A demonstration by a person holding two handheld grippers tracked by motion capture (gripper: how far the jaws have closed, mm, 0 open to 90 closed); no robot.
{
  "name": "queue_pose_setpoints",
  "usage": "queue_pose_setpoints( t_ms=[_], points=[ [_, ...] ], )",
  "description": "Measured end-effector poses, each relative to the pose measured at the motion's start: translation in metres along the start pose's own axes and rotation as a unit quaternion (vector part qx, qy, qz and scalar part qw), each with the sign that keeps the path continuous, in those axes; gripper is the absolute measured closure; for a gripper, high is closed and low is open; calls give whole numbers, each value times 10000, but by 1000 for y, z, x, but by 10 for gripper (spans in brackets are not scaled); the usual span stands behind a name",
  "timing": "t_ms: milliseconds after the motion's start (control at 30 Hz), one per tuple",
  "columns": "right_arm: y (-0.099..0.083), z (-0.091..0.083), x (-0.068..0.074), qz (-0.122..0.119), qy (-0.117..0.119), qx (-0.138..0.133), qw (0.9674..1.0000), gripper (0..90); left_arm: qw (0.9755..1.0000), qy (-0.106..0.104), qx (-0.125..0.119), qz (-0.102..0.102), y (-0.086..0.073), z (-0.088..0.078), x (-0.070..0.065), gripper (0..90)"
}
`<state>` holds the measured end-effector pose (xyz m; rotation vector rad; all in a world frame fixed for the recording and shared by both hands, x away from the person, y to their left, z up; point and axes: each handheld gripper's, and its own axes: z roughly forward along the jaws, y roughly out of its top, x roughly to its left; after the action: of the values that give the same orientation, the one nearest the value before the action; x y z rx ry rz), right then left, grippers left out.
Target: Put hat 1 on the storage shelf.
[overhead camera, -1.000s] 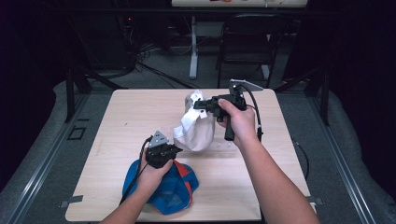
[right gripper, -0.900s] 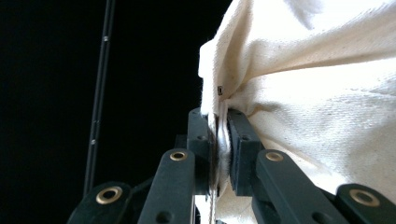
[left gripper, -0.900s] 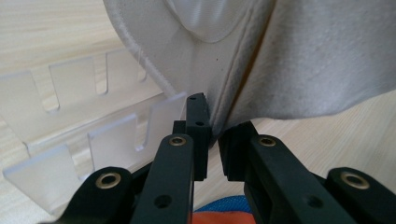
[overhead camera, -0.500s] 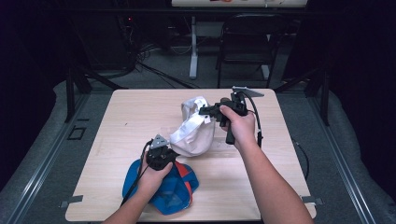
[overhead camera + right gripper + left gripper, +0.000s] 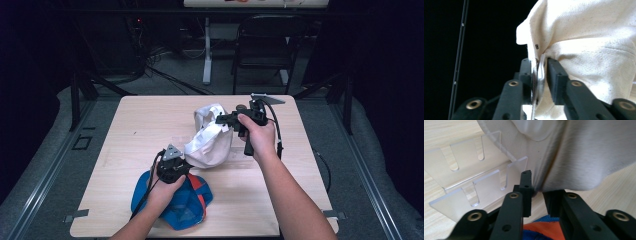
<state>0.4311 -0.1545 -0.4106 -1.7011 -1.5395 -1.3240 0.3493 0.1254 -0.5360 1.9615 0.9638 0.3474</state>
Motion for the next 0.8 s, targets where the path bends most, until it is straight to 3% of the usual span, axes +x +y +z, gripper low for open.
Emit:
queue_pose_setpoints(
  t_ms=[33,133,167,333,400,433,500,533,567,600,700,800],
  points=[
    [0,0,1,-72,-21,39,10000,690,10000,-60,-59,29,0,-6,0,696],
    [-1,-2,4,-189,-58,66,9998,665,9998,-98,-123,99,-1,-15,-2,659],
    [-3,-6,8,-386,-117,-1,9992,638,9998,-56,-141,160,-1,-20,-3,620],
    [-6,-22,16,-701,-49,-242,9972,600,9995,-58,-273,134,-8,-45,2,564],
    [-9,-31,20,-846,-76,-392,9956,597,9995,64,-298,113,-13,-57,6,548],
    [-14,-40,22,-1039,-121,-435,9936,596,9994,162,-281,92,-18,-66,12,530],
    [-18,-44,22,-1091,-121,-466,9929,599,9994,206,-275,86,-20,-70,14,522],
    [-22,-48,22,-1181,-140,-464,9918,608,9994,230,-229,77,-23,-74,18,512],
    [-32,-54,21,-1407,-288,-451,9886,622,9994,263,-214,29,-25,-77,21,502],
    [-32,-54,21,-1407,-288,-451,9886,622,9994,282,-199,-11,-27,-81,24,502],
    [-48,-62,19,-1699,-451,-486,9832,620,9990,373,-243,-58,-33,-92,33,506],
    [-65,-69,12,-1963,-555,-591,9772,605,9982,456,-238,-299,-38,-100,41,515]
  ],
)
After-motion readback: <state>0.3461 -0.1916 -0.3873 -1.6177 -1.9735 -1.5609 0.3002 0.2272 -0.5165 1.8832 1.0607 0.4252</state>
